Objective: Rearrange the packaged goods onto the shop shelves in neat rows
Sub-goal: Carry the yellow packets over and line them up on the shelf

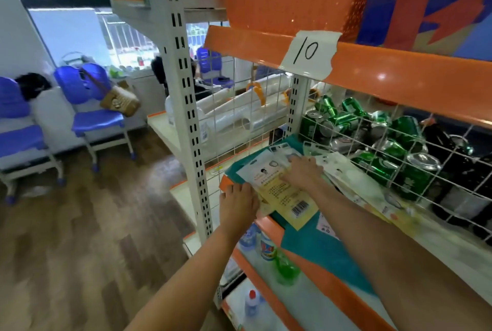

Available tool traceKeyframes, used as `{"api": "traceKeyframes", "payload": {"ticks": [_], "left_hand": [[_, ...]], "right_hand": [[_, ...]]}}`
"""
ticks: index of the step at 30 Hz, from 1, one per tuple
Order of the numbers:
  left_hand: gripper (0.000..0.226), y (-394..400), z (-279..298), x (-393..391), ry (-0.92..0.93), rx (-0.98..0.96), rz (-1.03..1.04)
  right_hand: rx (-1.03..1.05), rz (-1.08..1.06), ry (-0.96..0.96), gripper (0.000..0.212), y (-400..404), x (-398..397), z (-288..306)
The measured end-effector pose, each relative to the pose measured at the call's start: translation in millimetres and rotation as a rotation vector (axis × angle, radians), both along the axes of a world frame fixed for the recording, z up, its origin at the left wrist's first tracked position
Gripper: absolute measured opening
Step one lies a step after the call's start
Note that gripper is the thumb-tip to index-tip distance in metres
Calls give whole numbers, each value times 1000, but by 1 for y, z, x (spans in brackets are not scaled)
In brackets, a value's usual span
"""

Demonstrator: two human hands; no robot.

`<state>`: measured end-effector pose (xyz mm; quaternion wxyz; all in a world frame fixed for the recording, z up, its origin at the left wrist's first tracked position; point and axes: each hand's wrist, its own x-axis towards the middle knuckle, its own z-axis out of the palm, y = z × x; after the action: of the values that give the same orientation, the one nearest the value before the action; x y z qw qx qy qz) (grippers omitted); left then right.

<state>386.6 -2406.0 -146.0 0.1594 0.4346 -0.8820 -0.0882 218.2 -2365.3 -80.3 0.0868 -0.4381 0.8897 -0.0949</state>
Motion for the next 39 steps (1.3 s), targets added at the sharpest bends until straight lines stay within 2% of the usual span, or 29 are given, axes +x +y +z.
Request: {"api": "traceKeyframes", "payload": {"ticks": [4, 7, 11, 12, 14, 16, 18, 22, 26, 31, 39], "left_hand": [[67, -5, 0, 5, 32, 16, -43], [52, -6, 1, 9, 35, 42, -45], [76, -10, 7, 13, 32, 49, -118], [74, -11, 8, 13, 45, 53, -117], [57, -10, 10, 13, 39, 59, -117], [39, -12, 10, 13, 39, 14, -132], [36, -16, 11, 12, -11, 30, -158], [36, -18, 11, 9, 14, -21, -215], [39, -7, 13, 4, 67, 36, -310], [38, 34, 17, 9, 84, 88, -405], [33, 105, 14, 30, 124, 206, -472]], "right_hand": [[-25, -17, -127, 79, -3, 3, 1], [-46, -49, -171, 74, -1, 7, 3], [-152, -181, -285, 56, 1, 14, 6], [-195, -200, -334, 47, 2, 16, 8], [-271, -232, -409, 33, 8, 20, 12], [-349, -284, -506, 33, 16, 25, 15], [-428, -346, -633, 32, 25, 27, 12], [-652, -508, -879, 32, 55, 37, 8], [-805, -620, -912, 26, 94, 55, 1], [-1001, -734, -950, 27, 148, 85, -1], [-1107, -845, -973, 30, 233, 130, -17]]}}
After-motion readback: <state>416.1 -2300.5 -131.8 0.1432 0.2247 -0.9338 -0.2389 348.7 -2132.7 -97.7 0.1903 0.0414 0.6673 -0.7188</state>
